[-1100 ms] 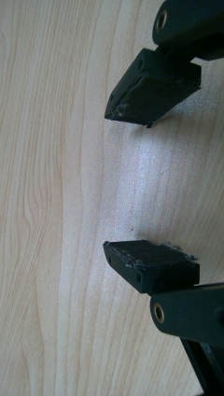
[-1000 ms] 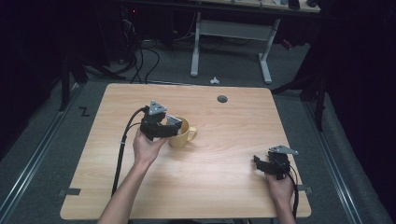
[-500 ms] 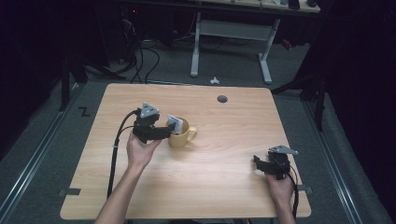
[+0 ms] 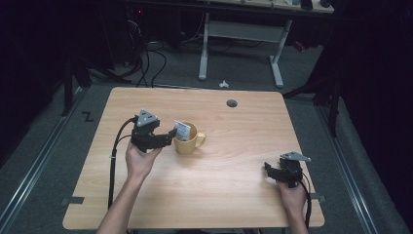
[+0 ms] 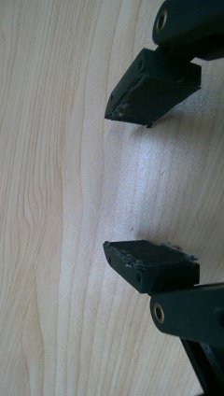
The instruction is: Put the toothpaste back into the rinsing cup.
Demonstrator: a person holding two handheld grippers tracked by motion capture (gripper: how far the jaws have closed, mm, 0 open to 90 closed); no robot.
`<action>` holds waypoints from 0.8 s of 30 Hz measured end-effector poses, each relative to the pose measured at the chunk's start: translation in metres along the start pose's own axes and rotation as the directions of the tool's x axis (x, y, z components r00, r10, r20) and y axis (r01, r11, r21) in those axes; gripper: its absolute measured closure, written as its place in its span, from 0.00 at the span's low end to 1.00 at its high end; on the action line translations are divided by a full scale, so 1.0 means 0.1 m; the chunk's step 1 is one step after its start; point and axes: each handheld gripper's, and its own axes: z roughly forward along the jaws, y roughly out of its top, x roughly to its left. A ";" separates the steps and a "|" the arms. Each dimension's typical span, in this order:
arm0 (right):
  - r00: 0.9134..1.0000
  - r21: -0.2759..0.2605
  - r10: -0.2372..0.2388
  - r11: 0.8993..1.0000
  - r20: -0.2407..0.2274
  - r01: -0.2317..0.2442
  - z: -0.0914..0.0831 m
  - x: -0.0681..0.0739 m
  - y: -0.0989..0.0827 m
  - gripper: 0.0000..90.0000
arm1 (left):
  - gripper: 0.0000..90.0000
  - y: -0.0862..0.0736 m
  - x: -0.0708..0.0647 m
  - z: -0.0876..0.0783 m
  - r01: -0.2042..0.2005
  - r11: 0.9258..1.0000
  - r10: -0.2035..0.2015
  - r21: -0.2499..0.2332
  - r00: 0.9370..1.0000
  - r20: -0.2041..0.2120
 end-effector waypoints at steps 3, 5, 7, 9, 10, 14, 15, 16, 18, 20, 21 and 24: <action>1.000 0.000 0.000 1.000 0.000 0.000 0.00 0.00 0.00 0.34 | 0.31 -0.02 0.03 -0.06 0.008 1.000 -0.008 -0.010 1.000 -0.002; 1.000 0.000 0.000 1.000 0.000 0.000 0.00 0.00 0.00 0.34 | 0.31 -0.04 0.05 -0.09 0.021 1.000 -0.021 -0.016 1.000 -0.001; 1.000 0.000 0.000 1.000 0.000 0.000 0.00 0.00 0.00 0.34 | 0.31 -0.06 0.06 -0.11 0.020 1.000 -0.020 -0.015 1.000 -0.007; 1.000 0.000 0.000 1.000 0.000 0.000 0.00 0.00 0.00 0.34 | 0.31 -0.09 0.08 -0.14 0.025 1.000 -0.025 -0.013 1.000 -0.011; 1.000 0.000 0.000 1.000 0.000 0.000 0.00 0.00 0.00 0.34 | 0.31 -0.09 0.09 -0.15 0.027 1.000 -0.027 -0.014 1.000 -0.012; 1.000 0.000 0.000 1.000 0.000 0.000 0.00 0.00 0.00 0.34 | 0.31 -0.13 0.12 -0.19 0.036 0.999 -0.036 -0.018 0.999 -0.017; 1.000 0.000 0.000 1.000 0.000 0.000 0.00 0.00 0.00 0.34 | 0.31 -0.13 0.13 -0.21 0.037 0.999 -0.037 -0.018 0.999 -0.020; 1.000 0.000 0.000 1.000 0.000 0.000 0.00 0.00 0.00 0.34 | 0.31 -0.14 0.13 -0.21 0.038 0.999 -0.038 -0.019 0.999 -0.020; 1.000 0.000 0.000 1.000 0.000 0.000 0.00 0.00 0.00 0.34 | 0.31 -0.14 0.14 -0.23 0.040 0.999 -0.040 -0.021 0.999 -0.021; 1.000 0.000 0.000 1.000 0.000 0.000 0.00 0.00 0.00 0.34 | 0.31 -0.15 0.14 -0.24 0.043 0.999 -0.044 -0.024 0.999 -0.022; 1.000 0.000 0.000 1.000 0.000 0.000 0.00 0.00 0.00 0.34 | 0.31 -0.15 0.14 -0.25 0.045 0.999 -0.045 -0.027 0.999 -0.022; 1.000 0.000 0.000 1.000 0.000 0.000 0.00 0.00 0.00 0.34 | 0.31 -0.16 0.15 -0.26 0.043 0.999 -0.043 -0.024 0.999 -0.028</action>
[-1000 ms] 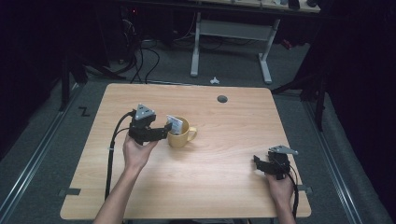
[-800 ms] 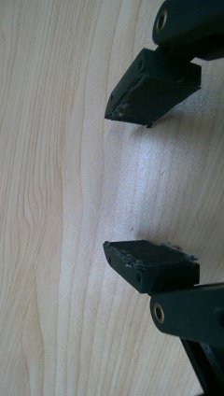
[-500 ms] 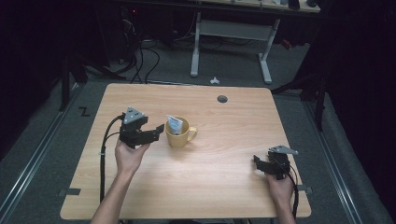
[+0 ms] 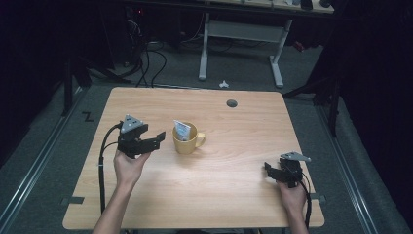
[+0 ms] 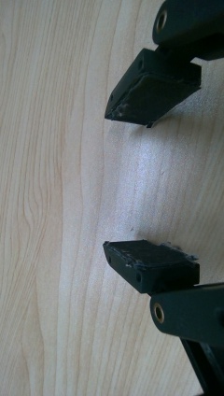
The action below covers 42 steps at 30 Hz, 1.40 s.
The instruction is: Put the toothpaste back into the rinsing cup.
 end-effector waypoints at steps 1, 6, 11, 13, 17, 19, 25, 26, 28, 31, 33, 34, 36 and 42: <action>1.000 0.000 0.000 1.000 0.000 0.000 0.00 0.00 0.00 0.34 | 0.32 0.00 0.00 -0.01 0.001 1.000 -0.001 -0.001 1.000 0.000; 1.000 0.000 0.000 1.000 0.000 0.000 0.00 0.00 0.00 0.34 | 0.31 0.00 0.01 -0.06 -0.003 1.000 0.003 -0.007 1.000 -0.009; 1.000 0.000 0.000 1.000 0.000 0.000 0.00 0.00 0.00 0.34 | 0.32 -0.03 0.04 -0.09 0.006 1.000 -0.007 -0.013 1.000 -0.015; 1.000 0.000 0.000 1.000 0.000 0.000 0.00 0.00 0.00 0.34 | 0.32 -0.04 0.06 -0.11 0.012 1.000 -0.012 -0.015 1.000 -0.018; 1.000 0.000 0.000 1.000 0.000 0.000 0.00 0.00 0.00 0.34 | 0.32 -0.07 0.08 -0.17 0.024 0.999 -0.024 -0.028 0.999 -0.022; 1.000 0.000 0.000 1.000 0.000 0.000 0.00 0.00 0.00 0.34 | 0.32 -0.08 0.09 -0.18 0.024 0.999 -0.025 -0.029 0.999 -0.025; 1.000 0.000 0.000 1.000 0.000 0.000 0.00 0.00 0.00 0.34 | 0.32 -0.11 0.13 -0.22 0.033 0.999 -0.033 -0.031 0.999 -0.032; 1.000 0.000 0.000 1.000 0.000 0.000 0.00 0.00 0.00 0.34 | 0.32 -0.12 0.13 -0.23 0.033 0.999 -0.034 -0.031 0.999 -0.032; 1.000 0.000 0.000 1.000 0.000 0.000 0.00 0.00 0.00 0.34 | 0.32 -0.13 0.14 -0.24 0.033 0.999 -0.035 -0.028 0.999 -0.037; 1.000 0.000 0.000 1.000 0.000 0.000 0.00 0.00 0.00 0.34 | 0.32 -0.16 0.15 -0.26 0.038 0.999 -0.039 -0.026 0.998 -0.041; 1.000 0.000 0.000 1.000 0.000 0.000 0.00 0.00 0.00 0.34 | 0.32 -0.18 0.17 -0.26 0.043 0.999 -0.044 -0.025 0.998 -0.045; 1.000 0.000 0.000 1.000 0.000 0.000 0.00 0.00 0.00 0.34 | 0.32 -0.19 0.17 -0.26 0.045 0.999 -0.046 -0.024 0.998 -0.046; 1.000 0.000 0.000 1.000 0.000 0.000 0.00 0.00 0.00 0.34 | 0.32 -0.21 0.18 -0.27 0.047 0.999 -0.049 -0.023 0.998 -0.048; 1.000 0.000 0.000 1.000 0.000 0.000 0.00 0.00 0.00 0.34 | 0.32 -0.26 0.21 -0.29 0.058 0.998 -0.059 -0.021 0.997 -0.056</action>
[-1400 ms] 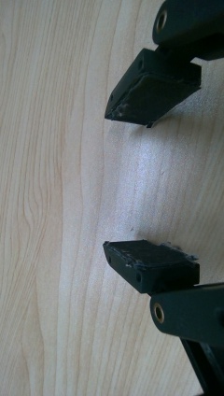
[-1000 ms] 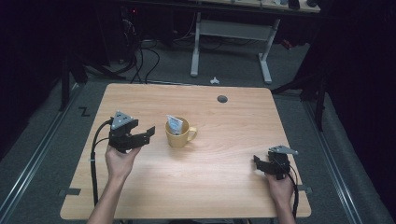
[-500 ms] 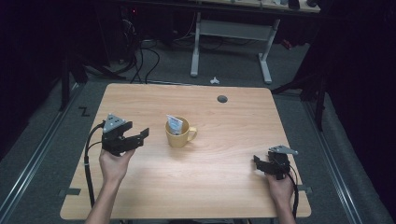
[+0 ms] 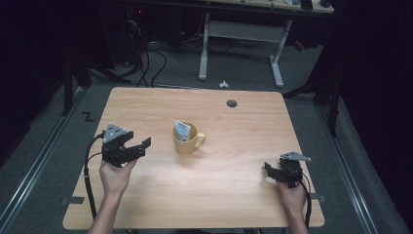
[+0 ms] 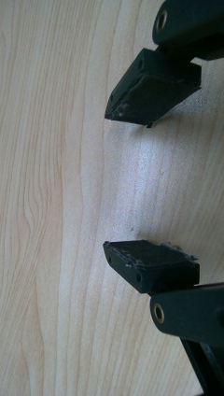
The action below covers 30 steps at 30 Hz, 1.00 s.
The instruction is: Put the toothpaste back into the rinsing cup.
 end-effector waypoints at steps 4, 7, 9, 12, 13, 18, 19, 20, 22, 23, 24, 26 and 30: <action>1.000 0.000 0.000 1.000 0.000 0.000 0.00 0.00 0.00 0.34 | 0.32 -0.03 0.02 -0.01 0.004 1.000 -0.004 0.004 1.000 -0.006; 1.000 0.000 0.000 1.000 0.000 0.000 0.00 0.00 0.00 0.34 | 0.32 -0.06 0.04 -0.02 0.009 1.000 -0.009 0.007 1.000 -0.012; 1.000 0.000 0.000 1.000 0.000 0.000 0.00 0.00 0.00 0.34 | 0.32 -0.08 0.05 -0.03 0.012 1.000 -0.012 0.010 1.000 -0.015; 1.000 0.000 0.000 1.000 0.000 0.000 0.00 0.00 0.00 0.34 | 0.32 -0.11 0.06 -0.03 0.017 1.000 -0.016 0.013 1.000 -0.019; 1.000 0.000 0.000 1.000 0.000 0.000 0.00 0.00 0.00 0.34 | 0.32 -0.11 0.06 -0.03 0.018 1.000 -0.017 0.012 1.000 -0.019; 1.000 0.000 0.000 1.000 0.000 0.000 0.00 0.00 0.00 0.34 | 0.32 -0.14 0.08 -0.04 0.023 1.000 -0.022 0.014 0.999 -0.023; 1.000 0.000 0.000 1.000 0.000 0.000 0.00 0.00 0.00 0.34 | 0.32 -0.15 0.08 -0.04 0.024 1.000 -0.024 0.014 0.999 -0.023; 1.000 0.000 0.000 1.000 0.000 0.000 0.00 0.00 0.00 0.34 | 0.32 -0.15 0.08 -0.04 0.025 1.000 -0.025 0.015 0.999 -0.024; 1.000 0.000 0.000 1.000 0.000 0.000 0.00 0.00 0.00 0.34 | 0.32 -0.16 0.09 -0.04 0.028 0.999 -0.028 0.016 0.999 -0.024; 1.000 0.000 0.000 1.000 0.000 0.000 0.00 0.00 0.00 0.34 | 0.32 -0.17 0.09 -0.04 0.030 0.999 -0.029 0.016 0.999 -0.024; 1.000 0.000 0.000 1.000 0.000 0.000 0.00 0.00 0.00 0.34 | 0.32 -0.18 0.09 -0.04 0.031 0.999 -0.031 0.015 0.999 -0.025; 1.000 0.000 0.000 1.000 0.000 0.000 0.00 0.00 0.00 0.34 | 0.32 -0.19 0.09 -0.04 0.031 0.999 -0.031 0.019 0.999 -0.028; 1.000 0.000 0.000 1.000 0.000 0.000 0.00 0.00 0.00 0.34 | 0.32 -0.22 0.10 -0.04 0.035 0.999 -0.035 0.023 0.999 -0.032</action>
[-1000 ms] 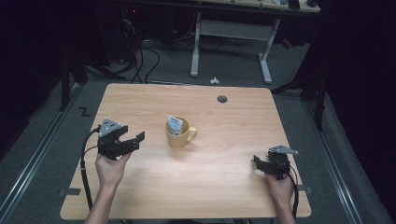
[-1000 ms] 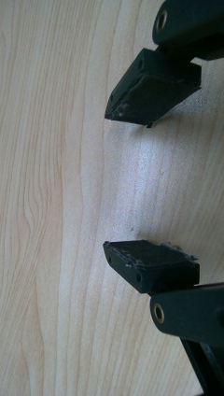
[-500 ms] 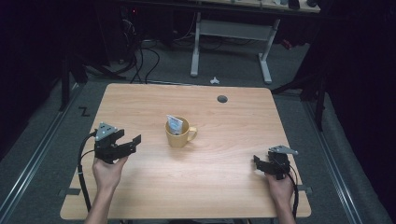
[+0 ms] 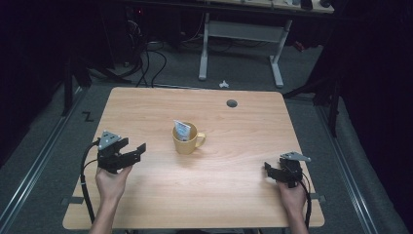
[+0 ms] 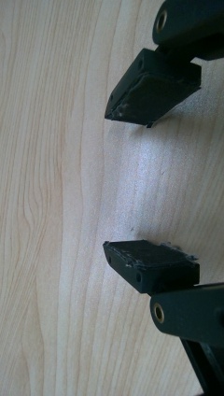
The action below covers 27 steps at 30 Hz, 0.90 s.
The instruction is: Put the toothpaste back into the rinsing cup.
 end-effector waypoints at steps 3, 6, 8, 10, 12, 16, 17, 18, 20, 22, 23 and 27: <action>1.000 0.000 0.000 1.000 0.000 0.000 0.00 0.00 0.00 0.34 | 0.32 -0.02 0.01 0.00 0.003 1.000 -0.003 0.002 1.000 -0.002; 1.000 0.000 0.000 1.000 0.000 0.000 0.00 0.00 0.00 0.34 | 0.32 -0.05 0.02 0.00 0.007 1.000 -0.007 0.006 1.000 -0.006; 1.000 0.000 0.000 1.000 0.000 0.000 0.00 0.00 0.00 0.34 | 0.32 -0.06 0.03 0.00 0.011 1.000 -0.011 0.010 1.000 -0.007; 1.000 0.000 0.000 1.000 0.000 0.000 0.00 0.00 0.00 0.34 | 0.32 -0.08 0.04 0.01 0.015 1.000 -0.015 0.010 1.000 -0.007; 1.000 0.000 0.000 1.000 0.000 0.000 0.00 0.00 0.00 0.34 | 0.32 -0.10 0.04 0.01 0.019 1.000 -0.019 0.012 1.000 -0.009; 1.000 0.000 0.000 1.000 0.000 0.000 0.00 0.00 0.00 0.34 | 0.32 -0.12 0.05 0.01 0.027 1.000 -0.027 0.013 1.000 -0.010; 1.000 0.000 0.000 1.000 0.000 0.000 0.00 0.00 0.00 0.34 | 0.32 -0.13 0.06 0.01 0.028 1.000 -0.028 0.014 1.000 -0.012; 1.000 0.000 0.000 1.000 0.000 0.000 0.00 0.00 0.00 0.34 | 0.32 -0.13 0.06 0.02 0.030 0.999 -0.030 0.012 0.999 -0.012; 1.000 0.000 0.001 1.000 0.000 -0.001 0.00 0.00 0.00 0.34 | 0.32 -0.14 0.06 0.02 0.031 0.999 -0.031 0.016 0.999 -0.015; 1.000 0.000 0.000 1.000 0.000 0.000 0.00 0.00 0.00 0.34 | 0.32 -0.15 0.06 0.02 0.030 0.999 -0.030 0.017 0.999 -0.018; 1.000 0.000 0.000 1.000 0.000 0.000 0.00 0.00 0.00 0.34 | 0.32 -0.16 0.06 0.03 0.029 0.999 -0.029 0.019 0.999 -0.021; 1.000 0.001 0.001 1.000 0.000 -0.001 0.00 0.00 0.00 0.34 | 0.32 -0.18 0.08 0.04 0.029 0.999 -0.028 0.027 0.999 -0.029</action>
